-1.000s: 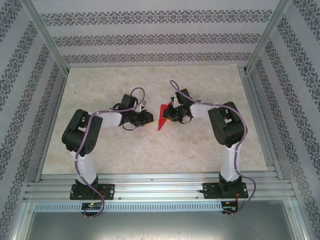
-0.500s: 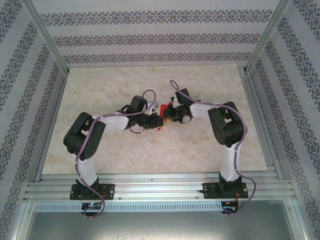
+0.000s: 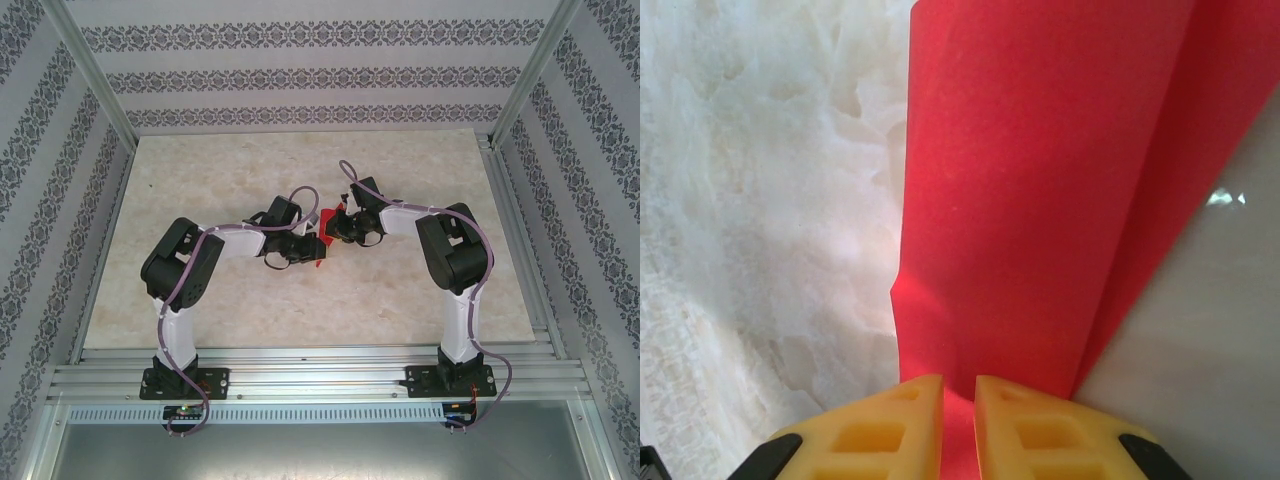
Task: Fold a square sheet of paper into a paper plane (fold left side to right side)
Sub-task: Fold the wing for the fifth time at the center of the table.
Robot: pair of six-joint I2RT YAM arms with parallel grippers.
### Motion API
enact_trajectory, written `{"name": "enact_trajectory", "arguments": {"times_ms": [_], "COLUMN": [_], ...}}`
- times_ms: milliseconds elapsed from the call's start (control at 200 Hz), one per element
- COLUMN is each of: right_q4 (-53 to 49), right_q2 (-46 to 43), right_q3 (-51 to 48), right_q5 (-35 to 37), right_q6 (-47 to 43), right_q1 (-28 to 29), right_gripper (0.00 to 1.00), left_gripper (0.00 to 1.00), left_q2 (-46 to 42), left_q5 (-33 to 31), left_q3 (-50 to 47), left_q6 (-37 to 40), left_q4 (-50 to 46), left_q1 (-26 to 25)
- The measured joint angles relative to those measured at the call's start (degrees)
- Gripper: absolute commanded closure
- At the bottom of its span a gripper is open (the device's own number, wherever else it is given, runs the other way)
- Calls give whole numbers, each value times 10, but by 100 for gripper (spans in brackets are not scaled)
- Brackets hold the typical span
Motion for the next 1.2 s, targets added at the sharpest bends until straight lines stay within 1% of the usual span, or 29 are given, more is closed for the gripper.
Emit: {"name": "enact_trajectory", "arguments": {"times_ms": [365, 465, 834, 939, 1199], "right_q4": [-5, -4, -15, -15, -14], "right_q2": [0, 0, 0, 0, 0], "right_q3": [2, 2, 7, 7, 7], "right_q5": [2, 2, 4, 4, 4], "right_q6": [-1, -2, -7, -7, -6], "right_q1": [0, 0, 0, 0, 0], "right_gripper": [82, 82, 82, 82, 82], "left_gripper": [84, 81, 76, 72, 72], "left_q2": [2, 3, -2, -10, -4], "left_q5": [-15, -14, 32, 42, 43], "left_q3": [0, 0, -11, -11, 13], "left_q6": [14, 13, -14, -18, -18], "left_q4": [-13, -13, 21, 24, 23], "left_q1": [0, 0, 0, 1, 5]}}
